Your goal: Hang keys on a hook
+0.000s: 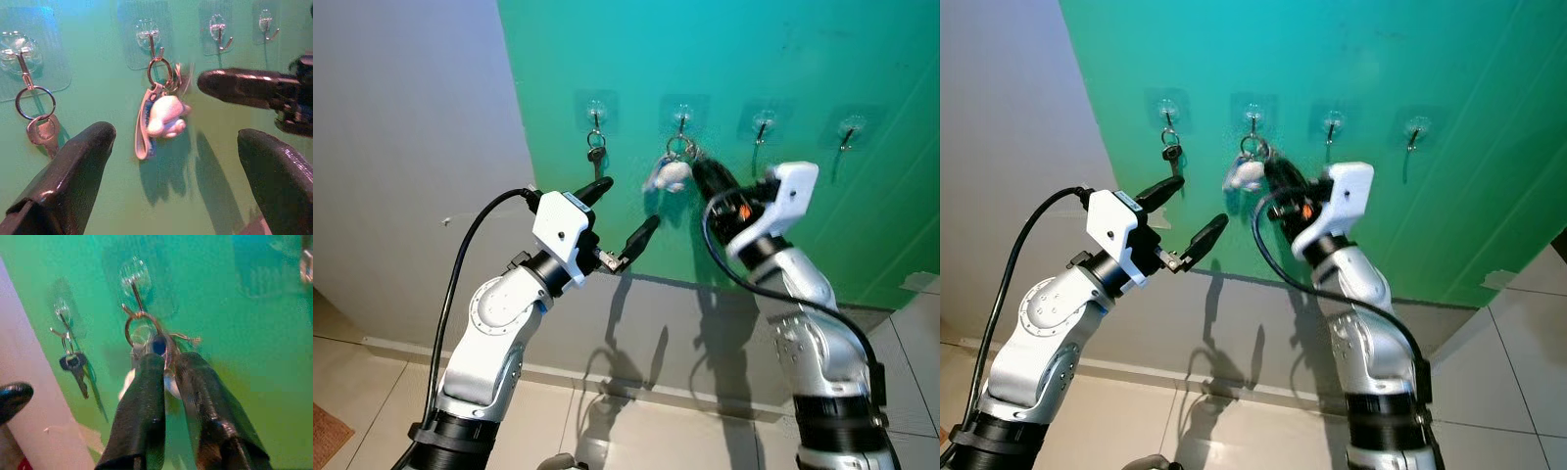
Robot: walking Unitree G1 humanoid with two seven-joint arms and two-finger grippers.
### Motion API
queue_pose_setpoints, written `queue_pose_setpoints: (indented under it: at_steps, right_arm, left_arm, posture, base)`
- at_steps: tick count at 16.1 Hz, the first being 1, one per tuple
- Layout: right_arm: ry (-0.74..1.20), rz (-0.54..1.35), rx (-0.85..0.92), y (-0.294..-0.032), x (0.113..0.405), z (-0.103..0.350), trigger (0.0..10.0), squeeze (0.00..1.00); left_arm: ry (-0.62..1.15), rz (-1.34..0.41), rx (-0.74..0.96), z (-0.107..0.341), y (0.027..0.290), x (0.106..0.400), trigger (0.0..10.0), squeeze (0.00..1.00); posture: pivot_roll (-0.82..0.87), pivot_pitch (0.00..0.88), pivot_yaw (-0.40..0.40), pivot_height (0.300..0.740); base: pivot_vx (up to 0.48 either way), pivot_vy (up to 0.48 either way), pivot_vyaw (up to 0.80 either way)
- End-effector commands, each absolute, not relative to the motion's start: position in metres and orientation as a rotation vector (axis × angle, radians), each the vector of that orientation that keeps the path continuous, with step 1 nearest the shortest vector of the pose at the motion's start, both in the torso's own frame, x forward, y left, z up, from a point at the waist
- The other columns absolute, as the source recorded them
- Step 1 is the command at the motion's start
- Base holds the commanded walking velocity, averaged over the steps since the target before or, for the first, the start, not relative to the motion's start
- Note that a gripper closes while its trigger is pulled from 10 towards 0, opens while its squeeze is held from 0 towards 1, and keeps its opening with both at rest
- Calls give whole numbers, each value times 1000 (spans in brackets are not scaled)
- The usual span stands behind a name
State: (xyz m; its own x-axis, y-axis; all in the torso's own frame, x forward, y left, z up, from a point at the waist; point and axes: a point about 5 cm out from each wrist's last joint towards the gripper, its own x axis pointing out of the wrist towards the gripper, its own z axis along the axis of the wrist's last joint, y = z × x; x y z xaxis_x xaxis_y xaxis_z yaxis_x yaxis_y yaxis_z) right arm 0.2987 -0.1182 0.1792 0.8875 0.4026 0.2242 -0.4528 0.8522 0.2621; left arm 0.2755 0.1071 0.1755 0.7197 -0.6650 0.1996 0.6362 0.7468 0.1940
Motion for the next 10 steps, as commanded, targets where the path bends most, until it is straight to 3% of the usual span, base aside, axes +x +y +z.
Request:
queue_pose_setpoints:
  at_steps: [1, 6, 7, 8, 10]
  right_arm:
    - [-160, 462, 310, -120, 296, 180, 10000, 1000]
    - [55, 385, 190, -137, 277, 137, 10000, 1000]
    - [80, 365, 135, -139, 274, 131, 10000, 659]
    - [139, 353, 85, -141, 268, 121, 10000, 0]
    - [251, 202, 60, -153, 263, 104, 10000, 0]
  left_arm:
    - [-265, -718, 128, 177, 108, 277, 10000, 0]
    - [-193, -647, 172, 163, 115, 281, 10000, 0]
    - [-165, -637, 181, 157, 116, 283, 10000, 0]
    - [-96, -615, 207, 145, 118, 286, 10000, 0]
    - [-11, -621, 243, 130, 116, 288, 10000, 0]
  posture:
    - [-46, 0, 18, 740]
    - [-67, 0, 23, 740]
    - [-71, 0, 25, 740]
    - [-92, 0, 39, 740]
    - [-104, 0, 47, 740]
  base:
    - [0, 0, 0]
    - [0, 0, 0]
    - [0, 0, 0]
    - [0, 0, 0]
    - [0, 0, -394]
